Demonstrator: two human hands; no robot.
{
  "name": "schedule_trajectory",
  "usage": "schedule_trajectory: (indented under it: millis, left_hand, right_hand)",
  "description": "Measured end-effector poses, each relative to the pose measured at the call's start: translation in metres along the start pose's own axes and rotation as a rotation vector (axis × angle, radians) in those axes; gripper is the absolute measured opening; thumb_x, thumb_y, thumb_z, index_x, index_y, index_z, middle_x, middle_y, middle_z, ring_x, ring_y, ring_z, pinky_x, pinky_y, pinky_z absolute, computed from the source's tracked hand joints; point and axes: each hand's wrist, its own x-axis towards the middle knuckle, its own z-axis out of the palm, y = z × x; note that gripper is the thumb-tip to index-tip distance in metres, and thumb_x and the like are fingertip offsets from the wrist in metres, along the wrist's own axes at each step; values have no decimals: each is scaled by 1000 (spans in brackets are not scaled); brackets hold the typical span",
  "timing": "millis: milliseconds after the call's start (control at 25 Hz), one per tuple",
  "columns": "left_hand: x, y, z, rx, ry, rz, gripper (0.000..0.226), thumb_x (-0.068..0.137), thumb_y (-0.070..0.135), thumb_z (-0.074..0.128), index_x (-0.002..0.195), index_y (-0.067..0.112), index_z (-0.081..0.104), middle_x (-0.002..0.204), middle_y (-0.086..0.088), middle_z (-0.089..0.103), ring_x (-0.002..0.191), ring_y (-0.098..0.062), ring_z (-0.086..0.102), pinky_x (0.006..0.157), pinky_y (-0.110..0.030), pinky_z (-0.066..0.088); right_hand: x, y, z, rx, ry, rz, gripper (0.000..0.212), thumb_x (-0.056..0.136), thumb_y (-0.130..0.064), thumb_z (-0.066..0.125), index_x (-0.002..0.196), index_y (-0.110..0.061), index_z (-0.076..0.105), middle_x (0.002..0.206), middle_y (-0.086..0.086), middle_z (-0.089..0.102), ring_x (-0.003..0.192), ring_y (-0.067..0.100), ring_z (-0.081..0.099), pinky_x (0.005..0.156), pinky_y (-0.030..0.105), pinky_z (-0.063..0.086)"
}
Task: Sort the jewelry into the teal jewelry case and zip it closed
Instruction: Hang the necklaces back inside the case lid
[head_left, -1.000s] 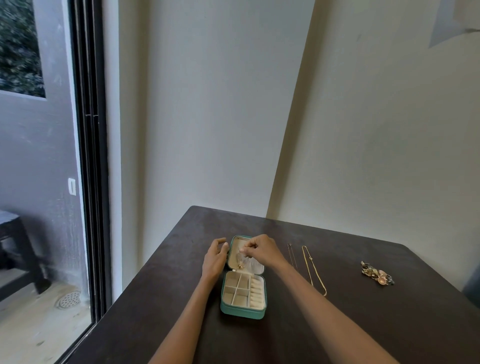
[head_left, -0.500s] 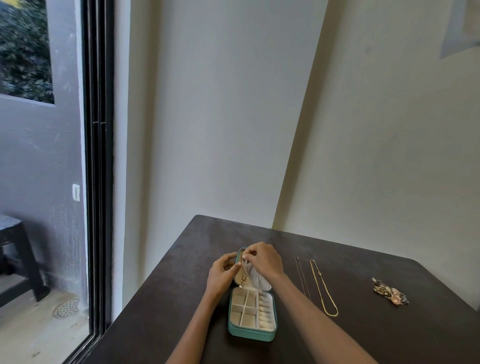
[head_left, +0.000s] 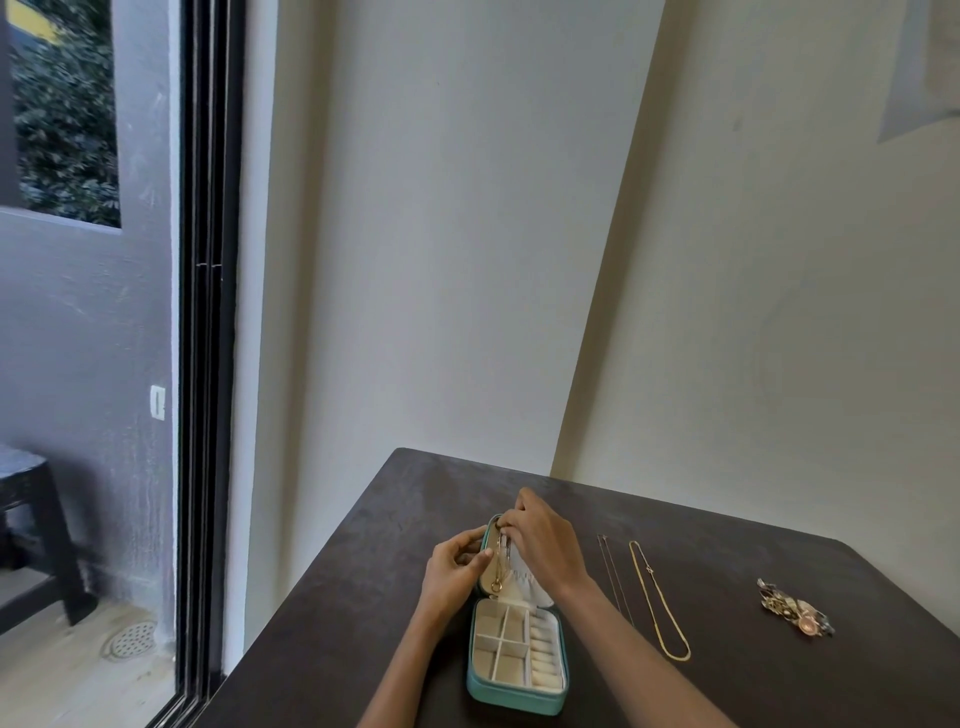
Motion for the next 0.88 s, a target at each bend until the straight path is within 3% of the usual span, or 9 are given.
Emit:
schedule_trajectory:
  millis: [240, 440, 600, 760, 880]
  left_hand:
    - [-3, 4, -1, -48, 9, 5, 30, 87, 8, 63, 115, 19, 66, 96, -4, 72, 90, -20, 70, 82, -36, 57]
    - [-7, 11, -2, -128, 26, 0, 28, 87, 4, 62, 112, 15, 66, 95, -6, 73, 89, -22, 69, 79, -32, 57]
    - [-14, 19, -2, -179, 15, 3, 29, 87, 0, 60, 113, 12, 65, 98, -8, 72, 90, -20, 69, 77, -29, 58]
    - [-18, 26, -4, -237, 10, 12, 32, 85, -2, 62, 112, 15, 65, 100, -6, 73, 92, -15, 70, 72, -22, 56]
    - [-19, 28, -4, -254, 9, 9, 33, 84, -4, 62, 112, 13, 66, 101, -3, 74, 94, -13, 69, 71, -20, 55]
  right_hand:
    - [-1, -3, -8, 66, 24, -25, 12, 94, -20, 53, 94, -15, 63, 96, -2, 58, 78, 11, 59, 61, 12, 37]
    - [-47, -5, -2, 125, 194, 72, 16, 86, -9, 58, 95, -21, 66, 88, -5, 52, 64, 7, 53, 52, 10, 40]
    - [-79, -4, 0, -38, 159, 30, 25, 84, -25, 49, 96, -29, 70, 79, -8, 46, 63, 8, 47, 52, 17, 41]
    - [-78, -8, -3, -86, 124, -11, 40, 81, -21, 38, 102, -38, 67, 77, -10, 45, 67, 8, 47, 54, 18, 36]
    - [-81, -11, -8, -91, 98, -30, 39, 80, -26, 36, 94, -41, 69, 76, -12, 46, 69, 6, 46, 57, 15, 29]
